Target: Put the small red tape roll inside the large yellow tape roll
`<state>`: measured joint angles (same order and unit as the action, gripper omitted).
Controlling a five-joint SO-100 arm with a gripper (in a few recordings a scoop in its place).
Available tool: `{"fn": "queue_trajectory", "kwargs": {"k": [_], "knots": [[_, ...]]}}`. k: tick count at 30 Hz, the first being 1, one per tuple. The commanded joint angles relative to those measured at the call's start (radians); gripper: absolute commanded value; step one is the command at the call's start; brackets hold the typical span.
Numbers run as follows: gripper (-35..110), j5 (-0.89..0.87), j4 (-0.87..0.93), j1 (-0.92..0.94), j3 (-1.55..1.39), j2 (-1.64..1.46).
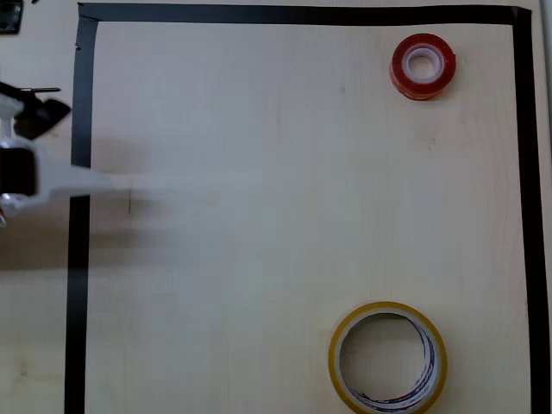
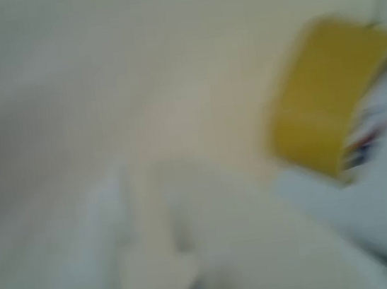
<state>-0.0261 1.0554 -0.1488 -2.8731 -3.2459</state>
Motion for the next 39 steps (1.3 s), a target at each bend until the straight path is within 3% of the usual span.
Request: {"fn": "queue_trajectory", "kwargs": {"k": [1, 18, 33, 39], "knots": [[0, -0.005, -0.126, -0.026, 0.268, 0.284], [0, -0.035, -0.499, -0.175, 0.753, 1.134], [0, -0.123, -0.522, -0.184, 1.22, 1.569], [0, -0.129, -0.583, -0.172, 1.25, 1.66]]}}
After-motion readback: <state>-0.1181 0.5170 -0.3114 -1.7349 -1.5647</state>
